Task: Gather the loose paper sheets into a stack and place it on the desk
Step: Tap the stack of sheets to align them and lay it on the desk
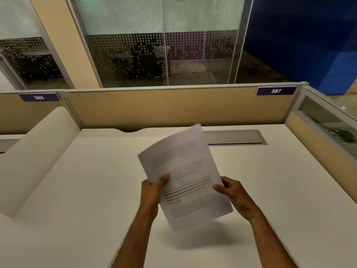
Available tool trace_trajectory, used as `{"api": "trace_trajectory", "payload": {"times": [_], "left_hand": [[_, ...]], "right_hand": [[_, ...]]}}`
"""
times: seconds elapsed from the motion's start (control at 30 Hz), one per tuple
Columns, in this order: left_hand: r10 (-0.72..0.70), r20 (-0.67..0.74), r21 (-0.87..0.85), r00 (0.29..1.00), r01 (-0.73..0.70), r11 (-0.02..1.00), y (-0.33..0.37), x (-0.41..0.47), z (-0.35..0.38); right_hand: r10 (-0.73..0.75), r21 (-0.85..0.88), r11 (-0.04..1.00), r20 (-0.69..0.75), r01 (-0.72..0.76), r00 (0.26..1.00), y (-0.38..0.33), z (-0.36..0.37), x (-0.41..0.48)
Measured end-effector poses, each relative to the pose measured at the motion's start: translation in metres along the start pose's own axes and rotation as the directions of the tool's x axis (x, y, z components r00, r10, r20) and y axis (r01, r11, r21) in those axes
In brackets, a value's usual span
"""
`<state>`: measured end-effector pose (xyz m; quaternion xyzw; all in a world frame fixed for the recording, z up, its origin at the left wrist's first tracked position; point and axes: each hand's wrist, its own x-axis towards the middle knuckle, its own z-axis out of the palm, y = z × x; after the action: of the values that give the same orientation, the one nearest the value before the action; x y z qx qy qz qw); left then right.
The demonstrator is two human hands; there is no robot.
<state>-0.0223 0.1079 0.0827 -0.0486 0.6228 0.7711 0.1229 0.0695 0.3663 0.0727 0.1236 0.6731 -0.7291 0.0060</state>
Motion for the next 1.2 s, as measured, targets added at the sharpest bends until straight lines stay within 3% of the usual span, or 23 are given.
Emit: {"api": "trace_trajectory", "payload": {"times": [0.07,0.13,0.2,0.3,0.43,0.5,0.57,0.63,0.7,0.87,1.03,1.2], "left_hand": [[-0.039,-0.058,-0.130,0.998,0.031,0.991,0.008,0.003,0.003],[-0.065,-0.094,-0.213,0.993,0.044,0.976,0.010,0.003,0.008],[-0.084,-0.114,-0.302,0.990,0.046,0.952,0.010,0.000,0.016],[-0.102,-0.081,-0.390,0.991,0.063,0.919,0.003,-0.007,0.028],[-0.060,0.038,-0.293,0.997,0.069,0.954,-0.003,-0.010,0.005],[-0.021,0.110,-0.193,0.994,0.042,0.980,0.007,0.005,-0.033],[0.017,0.208,0.015,0.978,-0.020,1.000,0.028,0.020,-0.066],[-0.030,0.311,0.206,0.950,-0.037,0.978,0.040,0.028,-0.072],[-0.050,0.361,0.292,0.931,-0.062,0.954,0.039,0.029,-0.060],[0.054,0.162,0.232,0.985,-0.092,0.968,0.014,0.021,-0.032],[0.094,0.077,0.202,0.993,-0.107,0.973,-0.017,0.006,-0.019],[0.033,0.012,0.202,0.999,-0.035,0.979,-0.055,-0.006,-0.021]], "right_hand": [[0.019,0.230,0.973,0.063,-0.033,0.998,0.011,-0.012,-0.007],[-0.010,0.486,0.873,0.103,-0.041,0.995,0.017,-0.009,-0.010],[-0.032,0.583,0.812,0.058,-0.008,0.998,0.013,0.006,-0.008],[-0.034,0.513,0.855,-0.093,0.077,0.995,0.002,0.027,-0.001],[-0.046,0.379,0.917,-0.217,0.127,0.975,-0.011,0.012,0.000],[-0.099,0.301,0.942,-0.171,0.148,0.980,-0.016,-0.005,-0.003],[-0.151,0.183,0.970,-0.072,0.162,0.986,-0.020,-0.017,-0.008],[-0.147,0.055,0.988,0.000,0.147,0.989,-0.023,-0.019,-0.009],[-0.131,-0.008,0.991,0.029,0.131,0.991,-0.023,-0.017,-0.008],[-0.101,-0.076,0.992,-0.067,0.096,0.993,-0.019,-0.022,-0.003],[-0.107,-0.069,0.993,-0.152,0.097,0.983,-0.003,-0.024,-0.003],[-0.034,-0.028,0.999,-0.168,0.029,0.985,0.029,-0.026,-0.006]]}}
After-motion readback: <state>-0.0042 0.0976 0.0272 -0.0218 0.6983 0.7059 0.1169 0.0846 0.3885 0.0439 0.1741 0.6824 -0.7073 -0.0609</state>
